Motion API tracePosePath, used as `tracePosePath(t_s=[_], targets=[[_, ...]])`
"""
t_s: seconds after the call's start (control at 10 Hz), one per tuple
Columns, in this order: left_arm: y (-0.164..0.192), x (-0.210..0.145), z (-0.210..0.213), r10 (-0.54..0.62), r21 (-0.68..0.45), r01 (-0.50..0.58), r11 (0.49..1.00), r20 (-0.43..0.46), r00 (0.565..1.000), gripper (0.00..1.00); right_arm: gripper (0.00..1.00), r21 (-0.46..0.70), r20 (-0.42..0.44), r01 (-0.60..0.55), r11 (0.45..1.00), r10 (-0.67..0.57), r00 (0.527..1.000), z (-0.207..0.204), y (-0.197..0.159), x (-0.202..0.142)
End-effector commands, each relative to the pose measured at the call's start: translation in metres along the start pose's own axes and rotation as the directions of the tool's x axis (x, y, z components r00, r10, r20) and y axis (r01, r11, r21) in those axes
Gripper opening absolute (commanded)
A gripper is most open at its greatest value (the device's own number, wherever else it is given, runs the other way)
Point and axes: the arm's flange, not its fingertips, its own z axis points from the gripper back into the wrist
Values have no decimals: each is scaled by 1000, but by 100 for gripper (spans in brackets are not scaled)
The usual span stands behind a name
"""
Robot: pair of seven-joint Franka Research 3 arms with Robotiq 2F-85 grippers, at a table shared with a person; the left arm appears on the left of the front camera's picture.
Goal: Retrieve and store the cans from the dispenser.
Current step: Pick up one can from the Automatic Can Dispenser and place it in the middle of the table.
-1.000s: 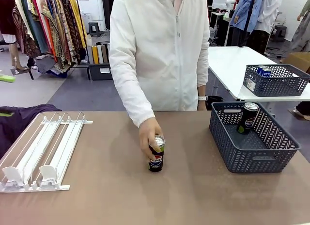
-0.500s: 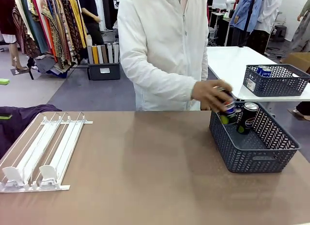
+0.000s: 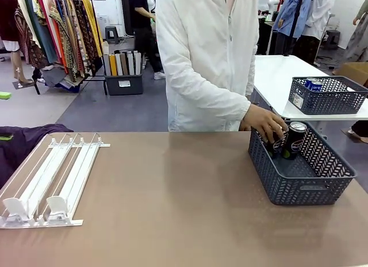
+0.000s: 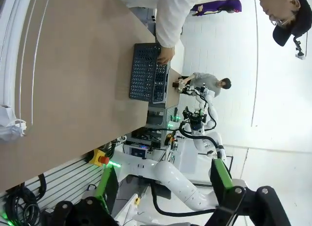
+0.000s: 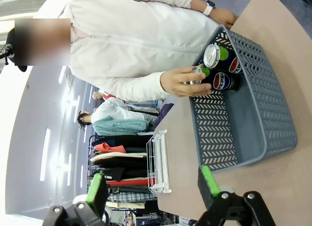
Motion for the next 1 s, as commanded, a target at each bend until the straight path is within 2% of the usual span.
tracePosePath(t_s=[0.0, 0.9], targets=[[-1, -2, 2, 4, -4, -4, 1000, -10, 1000, 100, 100, 27, 13, -7, 1000, 7, 1000, -2, 3, 2], [-1, -2, 2, 4, -4, -4, 1000, -10, 1000, 100, 100, 27, 13, -7, 1000, 7, 1000, -2, 3, 2]])
